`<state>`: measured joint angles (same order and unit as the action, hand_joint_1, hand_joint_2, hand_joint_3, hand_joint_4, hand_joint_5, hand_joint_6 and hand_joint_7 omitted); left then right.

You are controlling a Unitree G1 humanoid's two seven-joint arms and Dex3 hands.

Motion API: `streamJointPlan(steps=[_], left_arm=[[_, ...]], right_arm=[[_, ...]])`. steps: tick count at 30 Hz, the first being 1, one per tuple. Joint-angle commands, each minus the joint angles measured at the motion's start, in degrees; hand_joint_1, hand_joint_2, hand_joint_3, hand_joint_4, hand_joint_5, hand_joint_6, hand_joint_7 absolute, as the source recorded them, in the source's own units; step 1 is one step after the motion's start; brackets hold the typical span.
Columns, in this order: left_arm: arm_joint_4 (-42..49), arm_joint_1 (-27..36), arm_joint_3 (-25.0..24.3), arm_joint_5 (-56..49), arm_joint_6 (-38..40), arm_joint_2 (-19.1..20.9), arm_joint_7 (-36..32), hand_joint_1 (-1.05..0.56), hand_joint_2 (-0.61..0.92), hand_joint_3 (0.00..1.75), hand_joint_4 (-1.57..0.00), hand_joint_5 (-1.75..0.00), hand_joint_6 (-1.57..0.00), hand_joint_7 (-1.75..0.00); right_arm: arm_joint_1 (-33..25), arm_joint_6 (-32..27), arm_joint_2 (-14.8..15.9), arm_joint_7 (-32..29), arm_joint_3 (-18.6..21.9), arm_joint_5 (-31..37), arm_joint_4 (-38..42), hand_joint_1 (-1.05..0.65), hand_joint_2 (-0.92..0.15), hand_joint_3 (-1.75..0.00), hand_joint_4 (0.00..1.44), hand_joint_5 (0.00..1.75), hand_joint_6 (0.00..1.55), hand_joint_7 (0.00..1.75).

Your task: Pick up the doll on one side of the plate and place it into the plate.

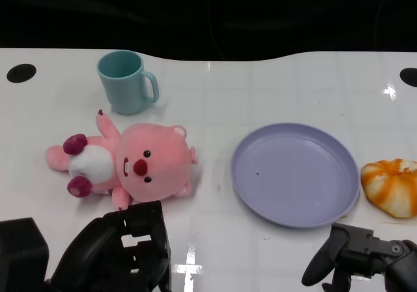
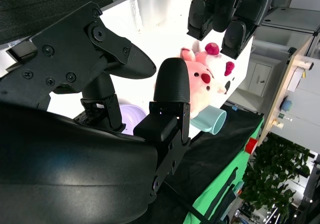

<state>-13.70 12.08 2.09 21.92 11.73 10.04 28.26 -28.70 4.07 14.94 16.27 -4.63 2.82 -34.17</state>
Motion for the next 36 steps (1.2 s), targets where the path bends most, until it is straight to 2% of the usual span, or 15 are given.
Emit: streamJointPlan(steps=[1, 26, 29, 33, 36], left_arm=[[-0.12, -0.3, -0.48, -0.31, -0.66, 0.99, 0.46, -0.15, 0.45, 1.33, -0.88, -1.72, -0.8, -1.56], [0.45, -0.26, -0.8, -0.21, -1.98, 0.79, 0.46, -0.15, 0.46, 1.32, -0.86, -1.7, -0.79, -1.55], [0.4, -0.32, -1.15, 0.11, -1.54, 0.27, -0.41, -0.15, 0.48, 1.28, -0.84, -1.67, -0.78, -1.51], [-0.91, -0.32, -1.66, 0.48, -0.01, -0.38, -2.17, -0.18, 0.46, 1.23, -0.77, -1.63, -0.76, -1.34], [-2.94, -0.22, -2.34, 1.67, 0.78, -0.37, -2.56, -0.22, 0.49, 1.12, -0.65, -1.6, -0.68, -1.24]], right_arm=[[-0.09, -0.09, 0.32, 0.01, 0.18, -0.23, -0.49, -0.1, -0.54, -1.09, 0.66, 1.67, 0.6, 1.29], [-0.01, 0.16, 0.65, 0.18, 0.18, 0.04, -0.42, -0.1, -0.55, -1.08, 0.67, 1.66, 0.61, 1.27], [0.04, -0.22, 0.63, 0.22, 0.13, -0.05, -0.55, -0.1, -0.55, -1.08, 0.66, 1.66, 0.61, 1.27], [0.13, -0.5, 0.44, 0.2, -0.05, -0.26, -0.5, -0.1, -0.55, -1.09, 0.66, 1.67, 0.61, 1.28], [0.2, -0.47, 0.52, 0.14, -0.12, 0.07, -0.59, -0.1, -0.54, -1.09, 0.66, 1.67, 0.61, 1.28]])
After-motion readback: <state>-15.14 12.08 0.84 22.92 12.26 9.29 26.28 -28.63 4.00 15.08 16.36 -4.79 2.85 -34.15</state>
